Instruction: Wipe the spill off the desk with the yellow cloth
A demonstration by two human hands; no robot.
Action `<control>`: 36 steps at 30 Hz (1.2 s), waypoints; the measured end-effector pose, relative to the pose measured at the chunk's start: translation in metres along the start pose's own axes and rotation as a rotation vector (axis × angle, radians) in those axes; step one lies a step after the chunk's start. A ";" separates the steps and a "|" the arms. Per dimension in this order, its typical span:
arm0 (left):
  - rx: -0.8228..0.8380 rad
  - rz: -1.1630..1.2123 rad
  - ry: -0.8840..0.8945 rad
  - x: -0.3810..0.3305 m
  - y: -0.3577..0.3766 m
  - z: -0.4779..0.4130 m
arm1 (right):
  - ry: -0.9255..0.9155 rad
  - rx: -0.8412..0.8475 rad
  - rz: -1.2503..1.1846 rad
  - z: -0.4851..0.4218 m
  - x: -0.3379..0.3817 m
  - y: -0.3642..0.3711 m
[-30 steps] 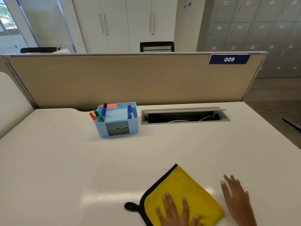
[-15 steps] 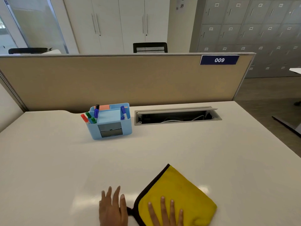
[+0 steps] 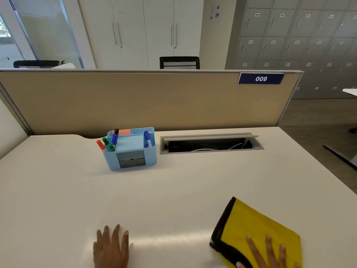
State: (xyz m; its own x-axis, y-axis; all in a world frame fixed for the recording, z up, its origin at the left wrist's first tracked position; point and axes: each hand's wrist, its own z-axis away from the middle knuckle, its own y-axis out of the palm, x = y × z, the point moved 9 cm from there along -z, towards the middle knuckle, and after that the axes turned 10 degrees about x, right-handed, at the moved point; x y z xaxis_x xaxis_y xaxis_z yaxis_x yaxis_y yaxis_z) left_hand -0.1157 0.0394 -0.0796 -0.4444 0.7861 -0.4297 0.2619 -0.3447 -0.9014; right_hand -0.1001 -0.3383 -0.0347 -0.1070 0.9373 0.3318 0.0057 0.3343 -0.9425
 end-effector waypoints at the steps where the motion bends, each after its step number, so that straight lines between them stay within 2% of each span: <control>1: 0.089 0.035 0.022 0.004 0.004 -0.006 | 0.124 0.096 -0.029 -0.008 -0.018 0.010; 3: 0.061 0.072 0.038 -0.003 -0.005 -0.010 | 0.460 0.288 0.111 -0.020 -0.048 0.019; 4: 0.043 0.069 0.040 -0.005 -0.008 -0.010 | 0.532 0.378 0.183 -0.030 -0.057 0.020; 7: 0.118 0.128 0.027 -0.008 -0.003 -0.013 | 0.477 0.447 0.238 -0.057 -0.064 0.015; 9: 0.091 0.088 0.061 -0.014 -0.007 -0.012 | 0.420 0.481 0.110 -0.071 -0.063 0.016; 12: 0.105 0.059 0.077 -0.016 -0.006 -0.016 | 0.521 0.379 -0.033 -0.076 -0.070 0.016; 15: 0.130 0.034 0.081 -0.019 -0.006 -0.021 | 0.706 0.265 -0.006 -0.068 -0.075 0.017; 21: 0.215 -0.006 0.071 -0.025 0.004 -0.021 | 0.704 0.231 0.033 -0.090 -0.073 0.022; 25: 0.215 0.016 0.047 -0.024 0.008 -0.023 | 0.626 0.278 0.057 -0.124 -0.054 0.030; 29: 0.239 0.029 0.021 -0.023 0.010 -0.025 | 0.342 0.358 0.108 -0.143 0.014 0.054; 31: 0.249 0.052 0.008 -0.023 0.011 -0.026 | 0.172 0.271 0.167 -0.131 0.057 0.066; 33: 0.253 0.081 0.004 -0.023 0.010 -0.027 | 0.017 0.102 0.181 -0.110 0.091 0.068; 36: 0.263 0.147 -0.003 -0.023 0.009 -0.028 | -0.116 -0.133 0.243 -0.078 0.113 0.058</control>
State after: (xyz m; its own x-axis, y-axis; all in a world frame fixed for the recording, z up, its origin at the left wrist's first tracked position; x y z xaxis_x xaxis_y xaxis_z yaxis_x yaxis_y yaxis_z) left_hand -0.0792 0.0322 -0.0763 -0.4208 0.7167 -0.5561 0.0930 -0.5757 -0.8124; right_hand -0.0348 -0.2057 -0.0489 -0.1992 0.9765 0.0828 0.1745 0.1184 -0.9775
